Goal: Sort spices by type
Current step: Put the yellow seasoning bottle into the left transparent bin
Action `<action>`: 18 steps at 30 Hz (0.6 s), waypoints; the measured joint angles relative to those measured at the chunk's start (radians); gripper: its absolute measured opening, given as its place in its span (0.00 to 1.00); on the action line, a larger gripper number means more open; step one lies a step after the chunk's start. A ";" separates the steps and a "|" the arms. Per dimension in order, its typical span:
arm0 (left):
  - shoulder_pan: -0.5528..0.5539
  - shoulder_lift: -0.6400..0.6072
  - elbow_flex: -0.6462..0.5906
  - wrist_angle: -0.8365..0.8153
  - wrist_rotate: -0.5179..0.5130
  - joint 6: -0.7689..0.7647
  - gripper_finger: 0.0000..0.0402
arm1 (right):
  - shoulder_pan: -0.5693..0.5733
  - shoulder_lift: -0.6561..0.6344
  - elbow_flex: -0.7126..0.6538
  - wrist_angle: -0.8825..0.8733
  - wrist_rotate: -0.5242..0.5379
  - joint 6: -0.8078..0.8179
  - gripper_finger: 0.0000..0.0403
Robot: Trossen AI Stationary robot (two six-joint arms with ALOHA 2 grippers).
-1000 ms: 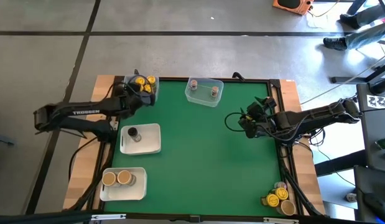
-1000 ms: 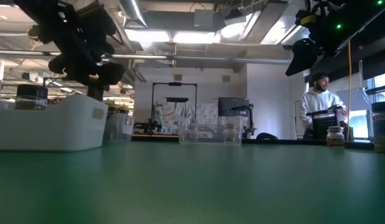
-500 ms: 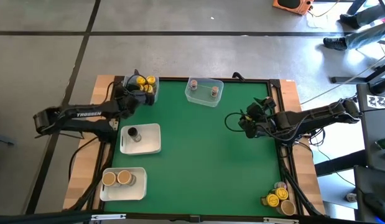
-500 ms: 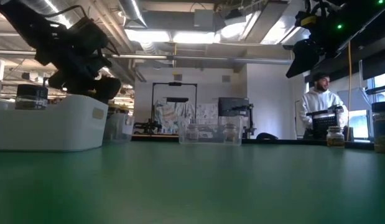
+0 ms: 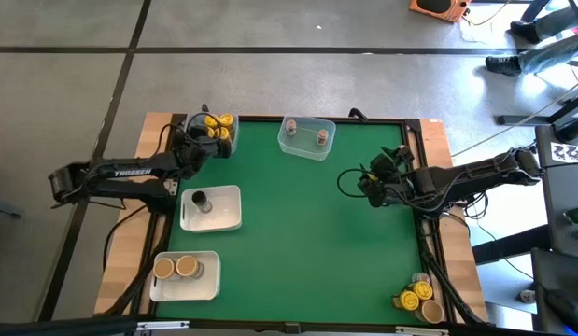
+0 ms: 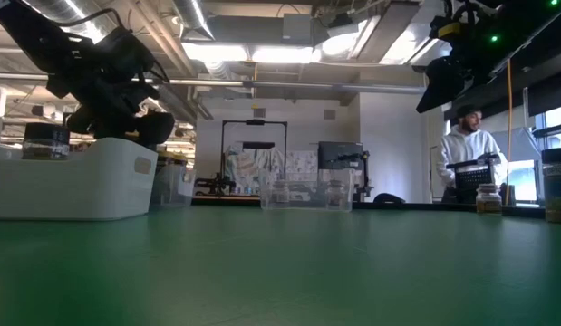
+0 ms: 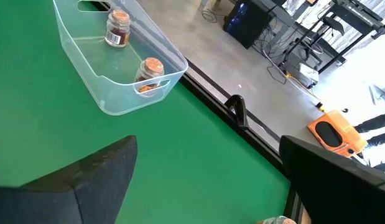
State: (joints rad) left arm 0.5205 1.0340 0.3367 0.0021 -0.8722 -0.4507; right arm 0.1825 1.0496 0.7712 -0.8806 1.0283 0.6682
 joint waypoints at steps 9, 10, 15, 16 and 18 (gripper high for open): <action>-0.001 -0.089 -0.006 -0.037 0.047 0.074 0.58 | 0.000 0.000 0.000 0.000 0.000 0.000 0.97; -0.001 -0.106 -0.006 -0.047 0.069 0.091 0.58 | 0.000 0.000 0.000 0.000 0.000 0.000 0.97; 0.017 -0.196 -0.006 -0.106 0.230 0.228 0.58 | 0.000 0.000 0.000 0.000 0.005 0.000 0.97; 0.022 -0.209 -0.006 -0.119 0.248 0.250 0.58 | 0.000 0.000 0.000 0.000 0.005 0.000 0.97; 0.034 -0.224 -0.006 -0.134 0.265 0.283 0.58 | 0.000 0.000 0.000 0.001 0.005 0.000 0.97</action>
State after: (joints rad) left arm 0.5545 0.8102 0.3309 -0.1316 -0.6074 -0.1682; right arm 0.1825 1.0496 0.7712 -0.8801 1.0332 0.6680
